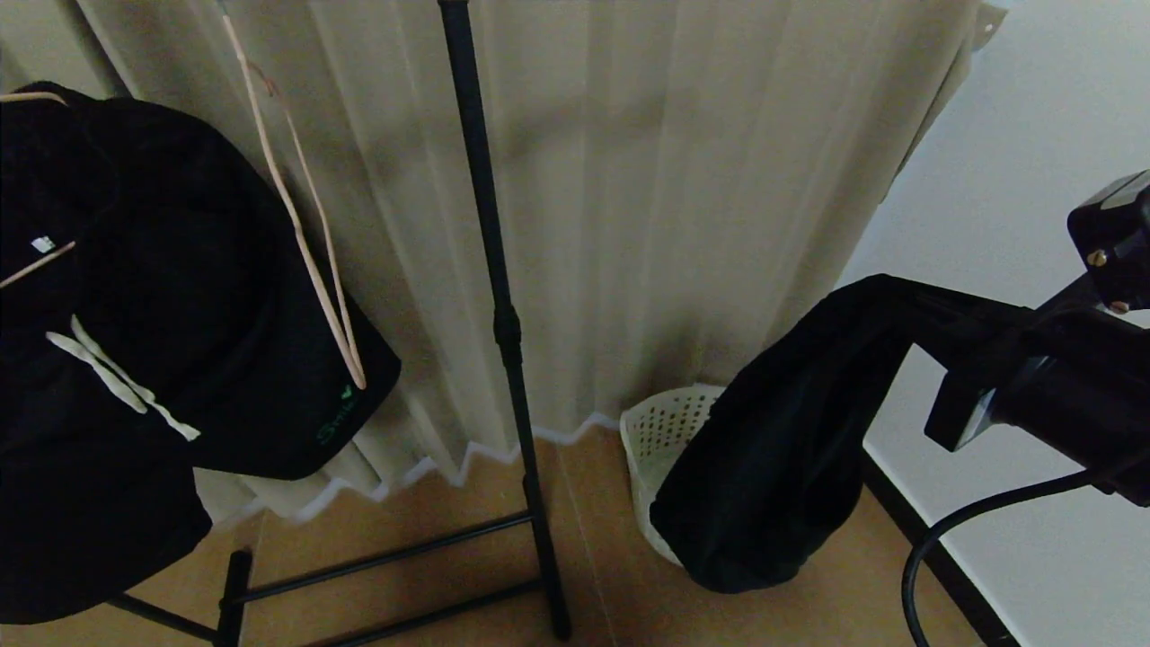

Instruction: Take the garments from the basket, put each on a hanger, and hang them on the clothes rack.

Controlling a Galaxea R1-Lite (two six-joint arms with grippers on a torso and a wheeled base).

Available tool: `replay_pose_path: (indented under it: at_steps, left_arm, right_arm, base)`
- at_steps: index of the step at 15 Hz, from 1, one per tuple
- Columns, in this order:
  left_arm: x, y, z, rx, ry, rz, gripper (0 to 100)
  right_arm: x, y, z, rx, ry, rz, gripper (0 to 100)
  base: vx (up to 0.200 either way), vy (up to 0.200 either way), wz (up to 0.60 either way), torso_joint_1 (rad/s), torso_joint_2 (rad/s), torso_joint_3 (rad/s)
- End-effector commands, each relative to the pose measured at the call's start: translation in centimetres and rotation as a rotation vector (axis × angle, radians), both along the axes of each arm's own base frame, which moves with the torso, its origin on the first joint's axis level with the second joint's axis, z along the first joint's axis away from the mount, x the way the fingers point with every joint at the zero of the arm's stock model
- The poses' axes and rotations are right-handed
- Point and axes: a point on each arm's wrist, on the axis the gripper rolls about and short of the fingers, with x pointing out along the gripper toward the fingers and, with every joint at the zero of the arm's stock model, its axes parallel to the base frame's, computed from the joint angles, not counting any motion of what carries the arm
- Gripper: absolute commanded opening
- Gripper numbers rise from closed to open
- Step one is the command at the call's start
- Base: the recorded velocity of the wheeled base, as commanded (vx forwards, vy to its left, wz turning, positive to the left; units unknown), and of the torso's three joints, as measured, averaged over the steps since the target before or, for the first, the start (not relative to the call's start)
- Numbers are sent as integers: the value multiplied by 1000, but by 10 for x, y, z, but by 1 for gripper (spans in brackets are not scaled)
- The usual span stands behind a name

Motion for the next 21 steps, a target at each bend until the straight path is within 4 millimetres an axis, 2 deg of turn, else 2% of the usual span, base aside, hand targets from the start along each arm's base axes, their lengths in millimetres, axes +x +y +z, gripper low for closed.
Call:
replay_pose_path:
  at_steps: [1,12,21]
  left_arm:
    - [0,0,0,0,1,0,100]
    - [0,0,0,0,1,0,100]
    - [0,0,0,-3,1,6,100]
  right_arm:
    - [0,0,0,-2,1,0,0]
    - [-1,0,-2,-4,4,0,0]
    - [-2,-1,-3,-18,0,1,0]
  base:
    - [0,0,0,207,-530,-124]
    - [0,0,0,238,-556,-150]
    - [0,0,0,181,-381,-203]
